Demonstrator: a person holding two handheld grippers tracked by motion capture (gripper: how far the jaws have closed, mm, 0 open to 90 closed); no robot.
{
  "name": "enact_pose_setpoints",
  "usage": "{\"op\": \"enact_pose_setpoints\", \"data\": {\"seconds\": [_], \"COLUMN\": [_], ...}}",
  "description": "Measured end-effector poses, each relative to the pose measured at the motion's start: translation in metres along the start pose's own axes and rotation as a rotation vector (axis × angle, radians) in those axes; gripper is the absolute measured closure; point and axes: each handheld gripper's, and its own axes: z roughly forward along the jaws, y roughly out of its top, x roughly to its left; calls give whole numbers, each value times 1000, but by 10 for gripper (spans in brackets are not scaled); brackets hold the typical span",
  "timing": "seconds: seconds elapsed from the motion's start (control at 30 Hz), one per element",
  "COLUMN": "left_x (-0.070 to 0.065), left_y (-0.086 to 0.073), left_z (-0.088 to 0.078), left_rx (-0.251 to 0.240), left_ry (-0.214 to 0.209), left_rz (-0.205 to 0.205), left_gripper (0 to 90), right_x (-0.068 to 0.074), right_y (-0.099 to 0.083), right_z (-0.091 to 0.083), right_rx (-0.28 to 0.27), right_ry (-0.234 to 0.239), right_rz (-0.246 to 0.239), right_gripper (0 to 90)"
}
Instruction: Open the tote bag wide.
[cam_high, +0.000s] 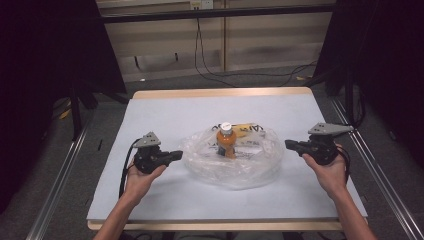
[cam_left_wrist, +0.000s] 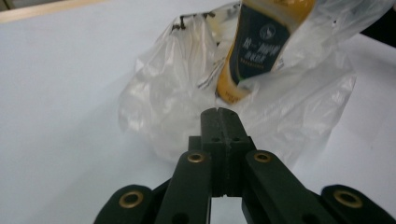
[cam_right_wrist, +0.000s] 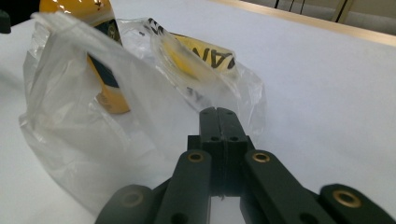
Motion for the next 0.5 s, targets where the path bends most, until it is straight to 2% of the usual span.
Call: {"op": "enact_pose_setpoints", "data": {"seconds": [0.07, 0.13, 0.27, 0.3, 0.37, 0.43, 0.5], "left_x": [-4, -9, -15, -16, -18, -19, -18], "left_y": [-8, -16, -33, -36, -40, -46, -51], "left_z": [-6, -12, -20, -22, -26, -30, -34], "left_rx": [-4, -3, -10, -8, -15, -32, -38], "left_ry": [-9, -8, -10, -3, 2, 6, 9], "left_rz": [-8, 5, -30, -26, -20, -43, -43], "left_gripper": [900, 900, 900, 900, 900, 900, 900], "right_x": [3, 6, 16, 18, 22, 25, 26], "right_y": [-10, -18, -37, -40, -47, -51, -53], "right_z": [-6, -10, -18, -21, -29, -35, -39], "right_rx": [-10, -10, 11, 10, -10, -35, -58], "right_ry": [9, 19, 24, 27, 32, 22, 35], "right_rz": [24, 36, 32, 28, 36, 40, 43], "right_gripper": [900, 900, 900, 900, 900, 900, 900]}}
